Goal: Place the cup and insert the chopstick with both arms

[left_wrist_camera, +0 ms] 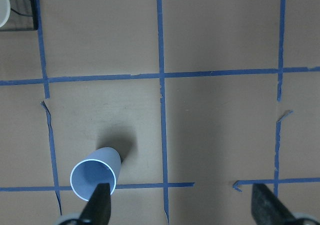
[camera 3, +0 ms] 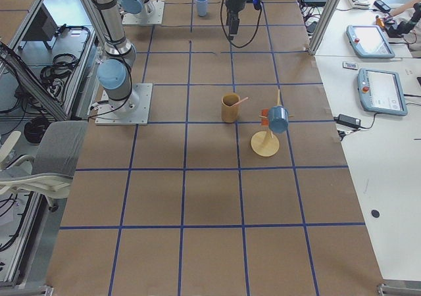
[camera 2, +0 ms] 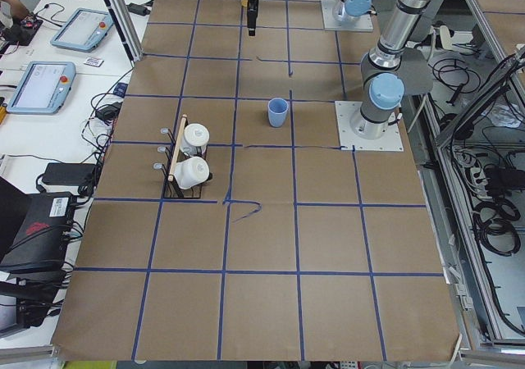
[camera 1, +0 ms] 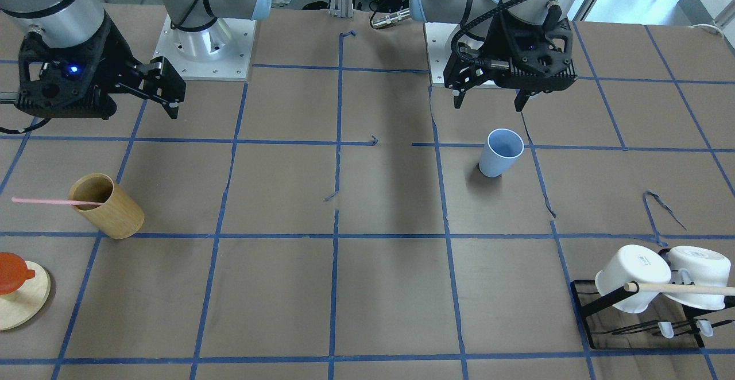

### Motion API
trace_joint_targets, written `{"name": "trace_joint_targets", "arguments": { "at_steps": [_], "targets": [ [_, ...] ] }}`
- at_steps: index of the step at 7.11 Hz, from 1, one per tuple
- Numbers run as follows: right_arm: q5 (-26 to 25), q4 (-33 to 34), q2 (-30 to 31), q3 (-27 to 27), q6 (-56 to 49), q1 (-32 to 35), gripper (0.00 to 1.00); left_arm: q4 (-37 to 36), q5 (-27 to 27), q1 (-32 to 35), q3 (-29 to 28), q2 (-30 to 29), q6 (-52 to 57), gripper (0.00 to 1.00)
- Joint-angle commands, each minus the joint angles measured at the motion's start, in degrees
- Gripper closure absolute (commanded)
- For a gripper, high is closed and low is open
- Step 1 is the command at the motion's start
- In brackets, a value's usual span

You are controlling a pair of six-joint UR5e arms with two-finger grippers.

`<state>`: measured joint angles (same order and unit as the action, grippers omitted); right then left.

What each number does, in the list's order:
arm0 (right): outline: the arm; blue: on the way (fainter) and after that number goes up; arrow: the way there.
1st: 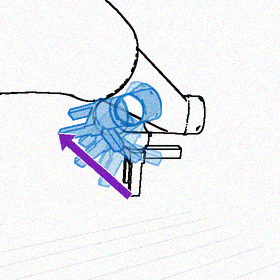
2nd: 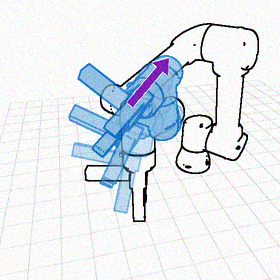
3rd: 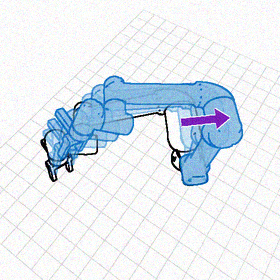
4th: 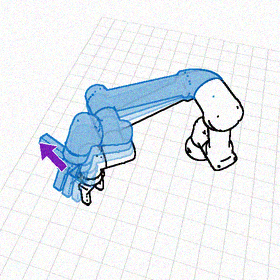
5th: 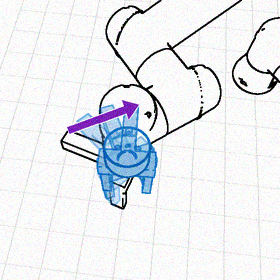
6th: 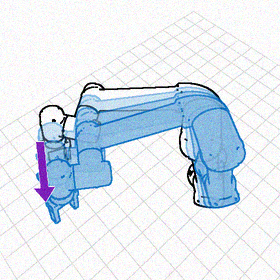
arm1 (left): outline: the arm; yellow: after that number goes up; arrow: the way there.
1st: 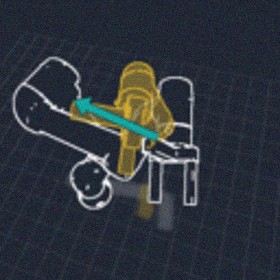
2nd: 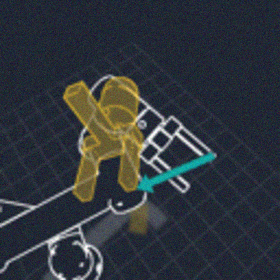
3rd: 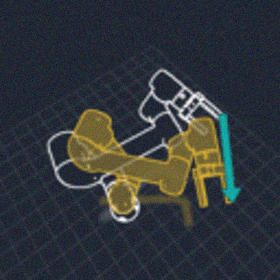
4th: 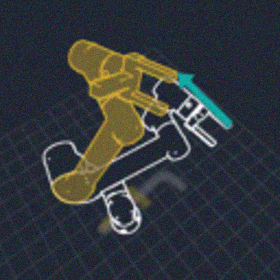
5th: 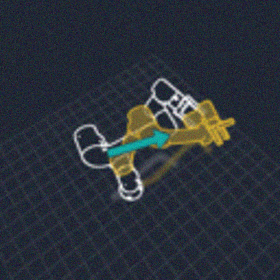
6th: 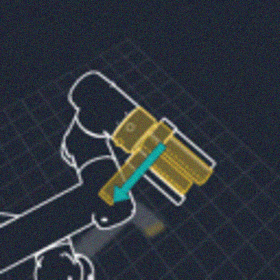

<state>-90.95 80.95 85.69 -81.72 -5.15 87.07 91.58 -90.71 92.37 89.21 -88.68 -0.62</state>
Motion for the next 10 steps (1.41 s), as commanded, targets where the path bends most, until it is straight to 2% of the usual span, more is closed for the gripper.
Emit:
{"name": "trace_joint_targets", "arguments": {
  "at_steps": [1, 10],
  "targets": [
    [-0.1, -0.5, 0.7, 0.2, 0.0, -0.1, 0.0, 0.0, 0.0, 0.0, 0.0, 0.0, 0.0, 0.0],
    [0.9, 1.2, -0.6, -3.2, -0.1, -0.2, 0.0, 0.0, -0.2, 0.0, 0.0, 0.0, 0.0, 0.0]
  ]
}}
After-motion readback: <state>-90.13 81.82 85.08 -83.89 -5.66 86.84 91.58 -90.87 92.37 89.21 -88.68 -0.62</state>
